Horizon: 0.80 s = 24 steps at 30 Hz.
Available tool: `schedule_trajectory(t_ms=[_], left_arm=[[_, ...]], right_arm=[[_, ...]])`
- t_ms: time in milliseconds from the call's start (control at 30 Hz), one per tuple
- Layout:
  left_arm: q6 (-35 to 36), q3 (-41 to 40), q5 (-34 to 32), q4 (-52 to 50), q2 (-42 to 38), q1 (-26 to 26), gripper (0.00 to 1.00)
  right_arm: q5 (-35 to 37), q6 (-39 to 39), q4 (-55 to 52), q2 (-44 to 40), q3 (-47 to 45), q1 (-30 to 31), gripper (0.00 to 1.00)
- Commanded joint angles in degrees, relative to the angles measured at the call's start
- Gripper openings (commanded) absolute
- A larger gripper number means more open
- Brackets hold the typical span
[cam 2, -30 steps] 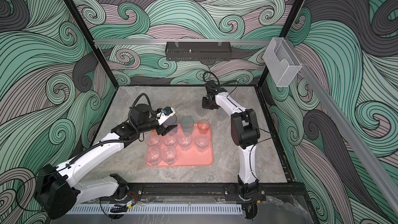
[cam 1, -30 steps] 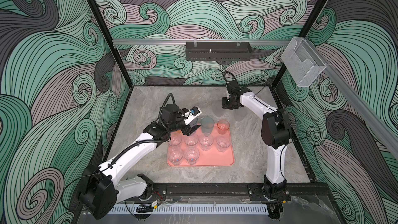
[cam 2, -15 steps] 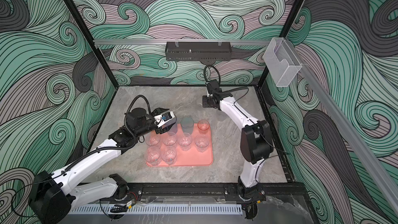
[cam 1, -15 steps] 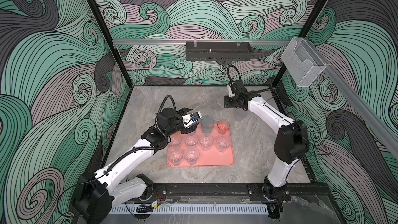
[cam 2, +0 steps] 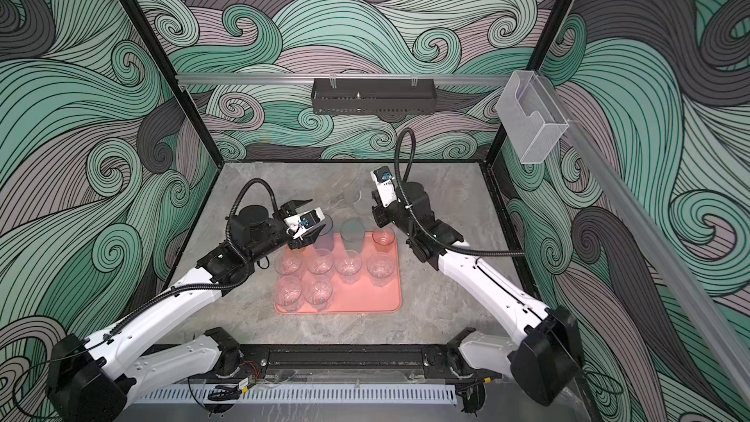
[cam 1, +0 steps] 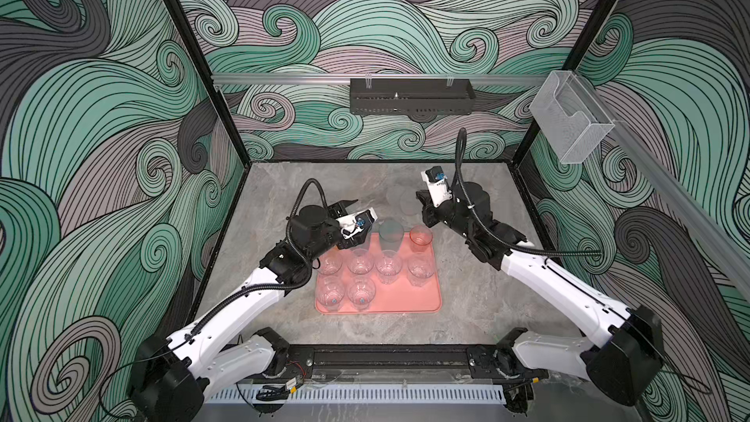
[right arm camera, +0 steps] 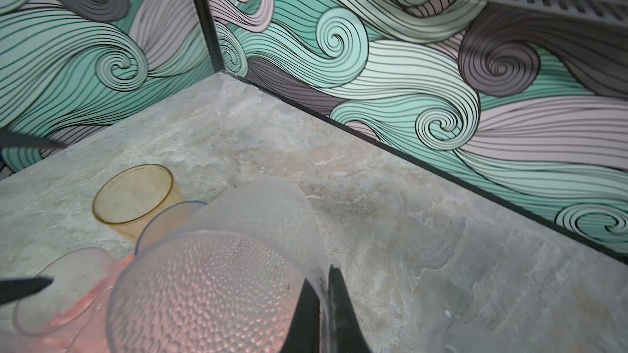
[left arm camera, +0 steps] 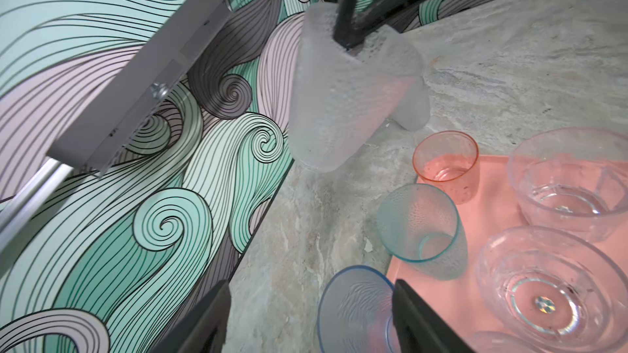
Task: Place the glasses into the tray
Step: Place the glass on the tray.
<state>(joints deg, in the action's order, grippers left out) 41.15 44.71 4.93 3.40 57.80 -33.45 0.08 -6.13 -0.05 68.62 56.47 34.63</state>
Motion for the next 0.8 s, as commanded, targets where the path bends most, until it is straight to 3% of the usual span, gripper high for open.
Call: schedule_trajectory(t_ms=[0,467,767], left_arm=[[-3.0,1.4,-4.2,-1.0,-3.3,-0.4,0.76],[-10.5,1.4,-10.8,-3.9,-10.0,-0.3,0.76],[-14.1,0.6,-13.7,-6.2,-11.9,-0.3,0.76]], right_arm=[[-6.6,-3.2,6.6,-4.5,-2.0,1.0,0.00],[-21.3,-1.6,-0.1,-19.5,-10.2,4.2,0.00],[-24.7,11.6,-4.9,-23.1,-12.7,4.3,0.00]])
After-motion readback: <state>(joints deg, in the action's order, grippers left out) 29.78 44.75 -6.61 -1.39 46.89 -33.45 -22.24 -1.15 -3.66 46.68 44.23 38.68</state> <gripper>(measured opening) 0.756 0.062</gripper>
